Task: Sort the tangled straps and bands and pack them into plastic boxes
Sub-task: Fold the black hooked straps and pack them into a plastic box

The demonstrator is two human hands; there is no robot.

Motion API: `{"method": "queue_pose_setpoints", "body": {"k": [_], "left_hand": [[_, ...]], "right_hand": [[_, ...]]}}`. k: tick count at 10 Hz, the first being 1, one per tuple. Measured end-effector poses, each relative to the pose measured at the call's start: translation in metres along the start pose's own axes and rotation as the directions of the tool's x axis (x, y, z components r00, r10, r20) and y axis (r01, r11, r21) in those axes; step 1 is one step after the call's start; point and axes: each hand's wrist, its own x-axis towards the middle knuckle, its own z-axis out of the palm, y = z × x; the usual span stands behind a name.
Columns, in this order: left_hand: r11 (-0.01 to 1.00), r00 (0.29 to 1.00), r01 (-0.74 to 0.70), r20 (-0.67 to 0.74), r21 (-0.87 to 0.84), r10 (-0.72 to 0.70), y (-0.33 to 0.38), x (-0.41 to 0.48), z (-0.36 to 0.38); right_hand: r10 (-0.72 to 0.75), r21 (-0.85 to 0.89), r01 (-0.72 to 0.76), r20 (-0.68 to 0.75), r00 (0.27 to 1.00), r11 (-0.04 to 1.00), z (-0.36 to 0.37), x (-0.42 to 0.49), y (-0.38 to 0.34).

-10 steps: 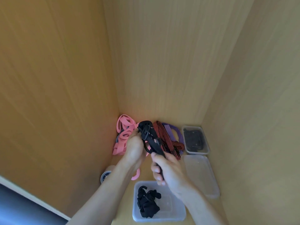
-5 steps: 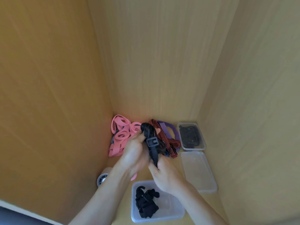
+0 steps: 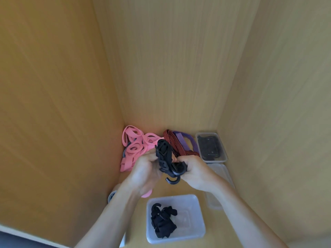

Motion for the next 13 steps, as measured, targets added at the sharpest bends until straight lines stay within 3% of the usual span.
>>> {"method": "queue_pose_setpoints", "body": {"k": [1,2,5,7,8,9,10,11,12,13], "left_hand": [[0.991,0.997,0.025,0.073,0.132,-0.035,-0.001,0.001,-0.007],[0.963,0.998,0.034,0.036,0.269,-0.045,-0.007,0.003,-0.009],[0.82,1.0,0.021,0.005,0.572,-0.029,-0.006,0.006,-0.019],[0.63,0.996,0.037,0.023,0.776,-0.088,-0.014,0.006,-0.021],[0.645,0.994,0.052,0.023,0.763,-0.107,-0.016,0.001,-0.02],[0.55,0.999,0.024,-0.008,0.835,-0.031,-0.023,0.001,-0.02],[0.478,0.988,-0.009,-0.066,0.878,0.141,-0.034,0.002,-0.017],[0.531,0.95,0.012,-0.176,0.848,0.259,-0.044,0.006,-0.012],[0.662,0.912,0.028,-0.29,0.749,0.289,-0.049,0.011,-0.011],[0.766,0.875,0.078,-0.411,0.638,0.254,-0.056,0.014,-0.015]], "right_hand": [[-0.036,0.012,0.036,0.008,0.999,0.999,-0.004,-0.009,-0.001],[-0.057,0.074,0.055,0.024,0.998,0.996,0.001,-0.017,-0.003],[0.008,0.359,-0.108,0.269,0.963,0.927,-0.015,-0.027,-0.017],[0.005,0.269,-0.057,0.189,0.982,0.961,-0.003,-0.018,-0.02],[-0.003,0.262,-0.042,0.17,0.986,0.964,0.003,-0.016,-0.016],[0.051,0.269,-0.074,0.094,0.994,0.96,0.004,-0.014,-0.007],[0.145,0.372,-0.121,-0.039,0.989,0.92,0.007,-0.017,-0.009],[0.179,0.337,-0.092,-0.239,0.954,0.937,0.02,-0.023,-0.018],[0.116,0.221,-0.029,-0.392,0.912,0.975,0.037,-0.033,-0.027],[0.031,0.096,0.012,-0.437,0.899,0.995,0.046,-0.043,-0.034]]}}
